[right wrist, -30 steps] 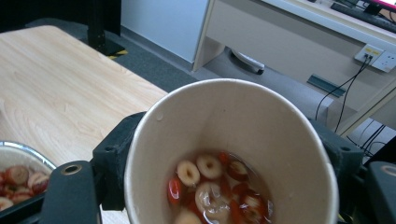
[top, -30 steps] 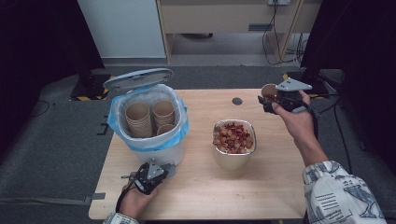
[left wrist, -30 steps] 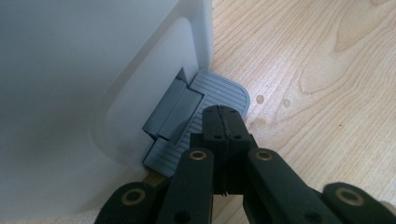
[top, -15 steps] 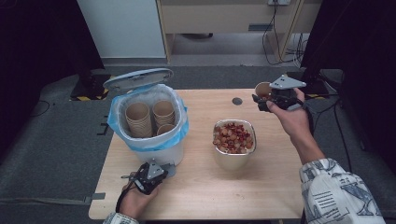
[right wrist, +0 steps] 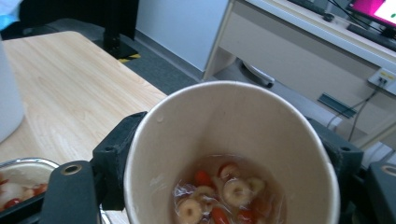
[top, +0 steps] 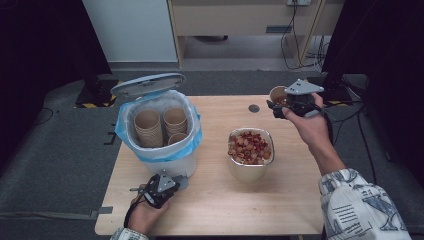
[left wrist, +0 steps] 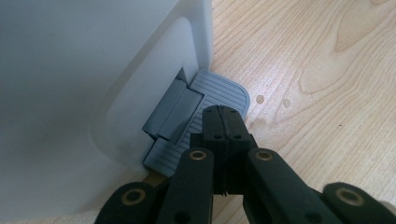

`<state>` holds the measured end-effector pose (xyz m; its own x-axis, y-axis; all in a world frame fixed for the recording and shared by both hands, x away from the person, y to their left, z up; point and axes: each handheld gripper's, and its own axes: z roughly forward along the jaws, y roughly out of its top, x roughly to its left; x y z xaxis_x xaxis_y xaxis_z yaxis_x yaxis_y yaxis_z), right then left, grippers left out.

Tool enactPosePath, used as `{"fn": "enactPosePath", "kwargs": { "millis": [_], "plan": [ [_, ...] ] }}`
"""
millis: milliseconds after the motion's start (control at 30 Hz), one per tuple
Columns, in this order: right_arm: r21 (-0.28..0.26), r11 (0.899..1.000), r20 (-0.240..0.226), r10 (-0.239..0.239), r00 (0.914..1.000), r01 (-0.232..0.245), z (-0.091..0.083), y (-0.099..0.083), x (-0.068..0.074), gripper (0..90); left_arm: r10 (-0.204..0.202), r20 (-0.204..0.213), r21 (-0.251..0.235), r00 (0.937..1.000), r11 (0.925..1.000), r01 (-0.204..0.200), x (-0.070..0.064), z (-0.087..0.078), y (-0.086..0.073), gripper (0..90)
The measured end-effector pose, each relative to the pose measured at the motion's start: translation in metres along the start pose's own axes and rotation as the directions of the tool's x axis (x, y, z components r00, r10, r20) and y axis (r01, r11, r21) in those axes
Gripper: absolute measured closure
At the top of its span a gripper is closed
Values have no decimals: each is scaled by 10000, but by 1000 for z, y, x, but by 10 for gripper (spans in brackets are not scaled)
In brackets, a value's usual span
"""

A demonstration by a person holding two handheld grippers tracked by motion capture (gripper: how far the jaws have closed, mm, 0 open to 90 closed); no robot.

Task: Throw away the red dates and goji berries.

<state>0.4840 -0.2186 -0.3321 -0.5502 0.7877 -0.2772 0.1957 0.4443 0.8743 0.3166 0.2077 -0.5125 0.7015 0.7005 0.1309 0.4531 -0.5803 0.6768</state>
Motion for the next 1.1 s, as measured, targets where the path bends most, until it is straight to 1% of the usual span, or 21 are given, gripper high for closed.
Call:
{"fn": "enactPosePath", "kwargs": {
  "millis": [33, 67, 167, 200, 267, 367, 467, 500, 533, 567, 633, 700, 800, 967, 1100],
  "plan": [
    [-27, 10000, -95, -28, 10000, 28, 0, 0, 1, 248, -5, 2, -4, 10000, 10000, 5, 0, 0, 0, 898],
    [0, 10000, -87, -48, 10000, 48, 0, 0, 0, 248, -4, 3, -2, 10000, 10000, 4, 0, 0, 0, 899],
    [54, 10000, 90, 58, 9999, -59, -1, -2, -3, 249, -21, 15, -9, 10000, 10000, 21, 0, 0, 0, 899],
    [39, 10000, 62, 89, 9999, -90, -2, -1, -3, 249, -20, 14, -6, 10000, 10000, 20, 0, 0, 0, 899],
    [7, 10000, -44, 9, 10000, -9, -1, 0, 0, 249, -1, 1, 3, 10000, 10000, 1, 0, 0, 0, 899],
    [-45, 10000, -125, 38, 9999, -39, 0, 1, 3, 249, 0, -2, 0, 10000, 10000, 0, 0, 0, 0, 899],
    [-90, 10000, -427, -27, 9991, 23, 2, 1, 8, 249, -16, 9, -8, 10000, 10000, 16, 0, 0, 0, 899],
    [-63, 9999, -500, -134, 9987, 132, 2, 1, 10, 249, -3, 6, -5, 10000, 10000, 3, 0, 0, 0, 899],
    [-11, 9998, -423, -222, 9989, 222, 3, 0, 10, 249, -15, 12, -11, 10000, 10000, 15, 0, 0, 0, 899],
    [52, 9998, -307, -195, 9993, 197, 3, -1, 9, 249, -19, 14, -10, 10000, 10000, 19, 0, 0, 0, 899],
    [141, 9999, -223, -81, 9997, 84, 2, -3, 7, 249, -5, 11, -6, 10000, 10000, 5, 0, 0, 0, 899],
    [83, 10000, -297, -44, 9995, 46, 2, -4, 8, 249, -25, 18, -9, 10000, 10000, 25, 0, 0, 0, 899],
    [-39, 9997, -455, -238, 9987, 237, 1, -3, 13, 249, -2, -3, 2, 10000, 10000, 2, 0, 0, 0, 899],
    [-126, 9977, -330, -668, 9972, 664, -1, -1, 17, 249, -3, -3, -2, 10000, 10000, 3, 0, 0, 0, 899],
    [-124, 9890, -95, -1477, 9890, 1476, -3, 0, 18, 249, -7, 6, -4, 10000, 10000, 7, 0, 0, 0, 899]
  ]
}}
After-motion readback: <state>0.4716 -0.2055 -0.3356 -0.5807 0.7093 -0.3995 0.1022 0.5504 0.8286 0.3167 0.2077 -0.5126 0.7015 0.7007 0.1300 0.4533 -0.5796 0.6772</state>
